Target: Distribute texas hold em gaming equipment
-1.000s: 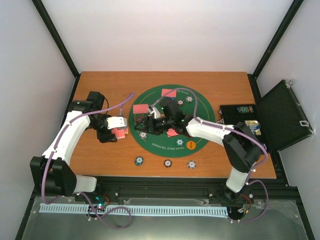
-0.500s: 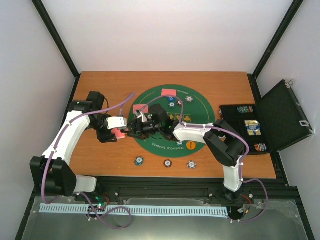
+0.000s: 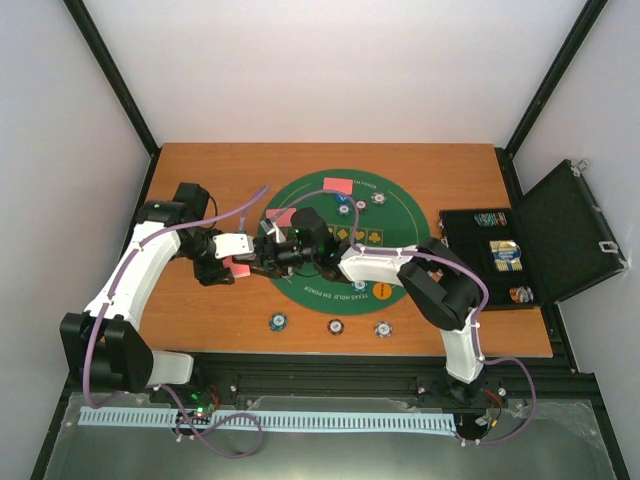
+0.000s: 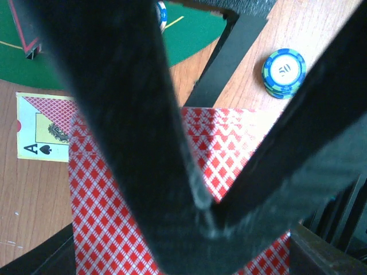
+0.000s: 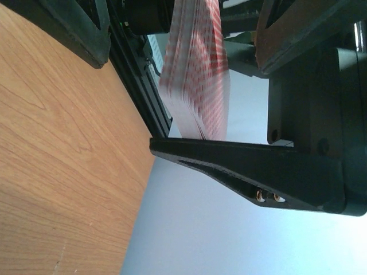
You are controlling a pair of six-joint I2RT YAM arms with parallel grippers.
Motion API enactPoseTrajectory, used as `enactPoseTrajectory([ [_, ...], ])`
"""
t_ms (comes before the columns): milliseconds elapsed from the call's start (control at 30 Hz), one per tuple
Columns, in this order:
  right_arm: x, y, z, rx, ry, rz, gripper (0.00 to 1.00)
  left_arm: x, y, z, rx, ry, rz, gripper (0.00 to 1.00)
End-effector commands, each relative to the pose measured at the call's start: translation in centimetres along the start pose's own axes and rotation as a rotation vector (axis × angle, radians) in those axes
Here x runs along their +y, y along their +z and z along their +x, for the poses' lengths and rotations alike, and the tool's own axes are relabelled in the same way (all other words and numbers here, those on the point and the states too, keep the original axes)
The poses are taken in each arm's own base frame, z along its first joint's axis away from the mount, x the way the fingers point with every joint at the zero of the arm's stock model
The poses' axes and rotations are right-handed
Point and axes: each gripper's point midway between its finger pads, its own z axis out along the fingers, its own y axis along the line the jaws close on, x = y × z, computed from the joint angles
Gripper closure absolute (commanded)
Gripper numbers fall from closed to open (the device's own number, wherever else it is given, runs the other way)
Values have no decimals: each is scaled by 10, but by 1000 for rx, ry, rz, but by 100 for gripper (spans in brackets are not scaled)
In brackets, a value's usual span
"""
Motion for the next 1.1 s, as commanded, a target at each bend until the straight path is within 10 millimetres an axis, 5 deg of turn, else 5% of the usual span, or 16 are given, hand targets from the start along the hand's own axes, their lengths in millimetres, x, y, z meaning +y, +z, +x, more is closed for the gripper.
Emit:
enactPoseTrajectory([
  [0, 12, 16, 1, 23, -18, -46, 30, 3, -12, -11, -39, 32, -31, 86],
  [367, -4, 37, -1, 47, 27, -52, 33, 3, -14, -12, -39, 34, -34, 86],
  [767, -43, 8, 5, 18, 80, 42, 40, 5, -15, -12, -39, 40, -39, 87],
  [1067, -26, -2, 5, -5, 45, 33, 54, 4, -14, -11, -40, 36, -36, 87],
])
